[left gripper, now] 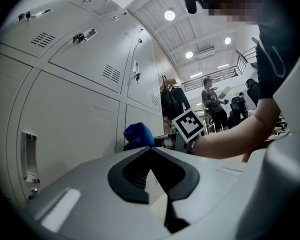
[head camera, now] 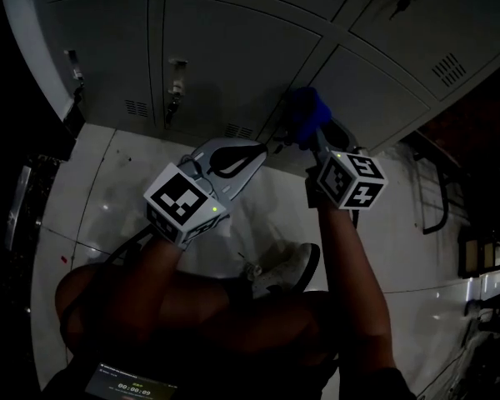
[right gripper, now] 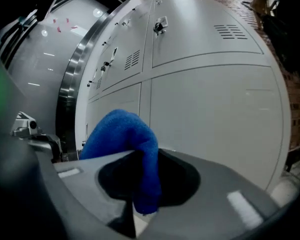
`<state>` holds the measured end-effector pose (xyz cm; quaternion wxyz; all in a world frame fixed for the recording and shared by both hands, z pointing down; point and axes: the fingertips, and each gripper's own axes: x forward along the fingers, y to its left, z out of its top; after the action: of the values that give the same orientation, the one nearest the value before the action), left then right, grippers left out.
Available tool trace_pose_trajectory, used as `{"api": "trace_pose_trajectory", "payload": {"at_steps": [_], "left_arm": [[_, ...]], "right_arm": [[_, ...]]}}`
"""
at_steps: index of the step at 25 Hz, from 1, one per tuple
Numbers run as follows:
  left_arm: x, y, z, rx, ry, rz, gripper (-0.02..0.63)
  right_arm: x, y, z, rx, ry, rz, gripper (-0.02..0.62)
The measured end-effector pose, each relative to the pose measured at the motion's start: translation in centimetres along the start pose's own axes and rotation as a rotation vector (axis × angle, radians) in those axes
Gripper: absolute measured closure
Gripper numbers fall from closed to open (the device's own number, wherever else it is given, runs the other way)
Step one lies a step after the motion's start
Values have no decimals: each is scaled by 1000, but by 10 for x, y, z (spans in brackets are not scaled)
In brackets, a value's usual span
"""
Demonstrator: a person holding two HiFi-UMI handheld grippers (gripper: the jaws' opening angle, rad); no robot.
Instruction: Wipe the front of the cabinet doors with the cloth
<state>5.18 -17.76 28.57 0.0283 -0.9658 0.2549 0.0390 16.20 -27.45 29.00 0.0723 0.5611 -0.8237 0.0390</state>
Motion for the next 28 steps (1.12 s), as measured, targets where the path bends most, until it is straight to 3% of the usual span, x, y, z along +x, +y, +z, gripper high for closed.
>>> {"api": "trace_pose_trajectory", "payload": {"at_steps": [7,12,18,28], "left_arm": [[1,1,-3,2,7,2,600],[1,3,-7,3,15,8,601],[0,-1,-6,10,21,14,601],[1,-9,-10,27,29,8,600]], "right_arm": [[21,-11,-22,32,33,-10,526],[18,-23,-25,-27,31,-44,526],[9,-40,-27,13,19,-52,526],[-17,-83,-35,28,-22,-149,526]]}}
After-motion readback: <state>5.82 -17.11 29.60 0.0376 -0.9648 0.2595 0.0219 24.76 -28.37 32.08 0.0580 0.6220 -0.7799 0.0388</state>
